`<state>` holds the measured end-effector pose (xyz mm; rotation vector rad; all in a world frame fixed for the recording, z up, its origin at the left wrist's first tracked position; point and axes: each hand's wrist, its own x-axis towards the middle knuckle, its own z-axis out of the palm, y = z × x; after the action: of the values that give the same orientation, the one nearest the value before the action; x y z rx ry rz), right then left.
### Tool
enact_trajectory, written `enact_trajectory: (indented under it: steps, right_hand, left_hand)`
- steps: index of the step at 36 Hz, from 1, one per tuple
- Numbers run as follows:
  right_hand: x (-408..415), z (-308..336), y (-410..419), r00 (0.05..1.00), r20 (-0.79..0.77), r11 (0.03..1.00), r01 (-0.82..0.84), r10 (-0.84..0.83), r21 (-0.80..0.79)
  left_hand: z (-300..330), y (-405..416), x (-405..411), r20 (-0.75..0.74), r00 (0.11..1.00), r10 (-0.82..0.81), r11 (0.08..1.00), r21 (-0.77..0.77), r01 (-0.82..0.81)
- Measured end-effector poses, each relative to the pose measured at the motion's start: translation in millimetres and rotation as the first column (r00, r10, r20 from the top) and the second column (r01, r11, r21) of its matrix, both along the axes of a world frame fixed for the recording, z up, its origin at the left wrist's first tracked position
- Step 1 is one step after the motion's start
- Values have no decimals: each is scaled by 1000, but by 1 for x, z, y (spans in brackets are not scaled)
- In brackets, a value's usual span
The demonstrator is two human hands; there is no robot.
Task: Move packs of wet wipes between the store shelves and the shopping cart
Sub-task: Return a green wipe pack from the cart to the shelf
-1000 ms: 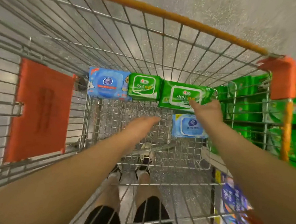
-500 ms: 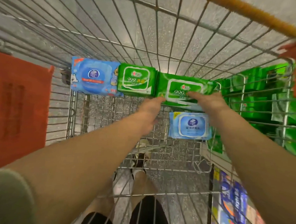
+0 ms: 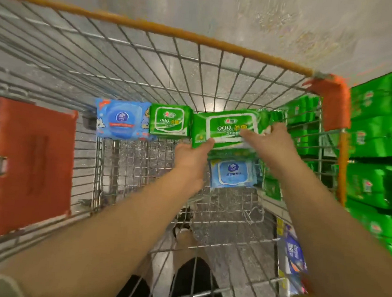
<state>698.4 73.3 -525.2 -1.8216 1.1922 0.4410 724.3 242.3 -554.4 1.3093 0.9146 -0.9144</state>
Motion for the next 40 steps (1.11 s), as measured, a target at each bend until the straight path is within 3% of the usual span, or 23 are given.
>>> enact_trajectory:
  steps: [5,11,17,23,30,40]
  right_hand:
    - [-13,67,13,998,8,996,-63,63,-59]
    - [-33,148,43,981,174,995,92,-86,-28]
    - [-67,221,77,892,378,961,277,-246,-28]
    - [-126,299,96,823,469,907,410,-321,-99]
    - [-222,369,114,707,558,760,621,-435,-193]
    - [-402,425,118,510,642,449,850,-572,-275]
  left_hand:
    - [59,17,-1,105,994,-21,998,-63,27]
    - [132,43,4,269,958,-95,983,-129,134]
    - [198,63,-1,471,851,-233,957,-44,287]
    - [264,63,-27,618,682,-391,862,-14,507]
    - [342,41,-89,752,354,-556,637,112,763]
    - [419,-15,-234,867,57,-495,394,166,904]
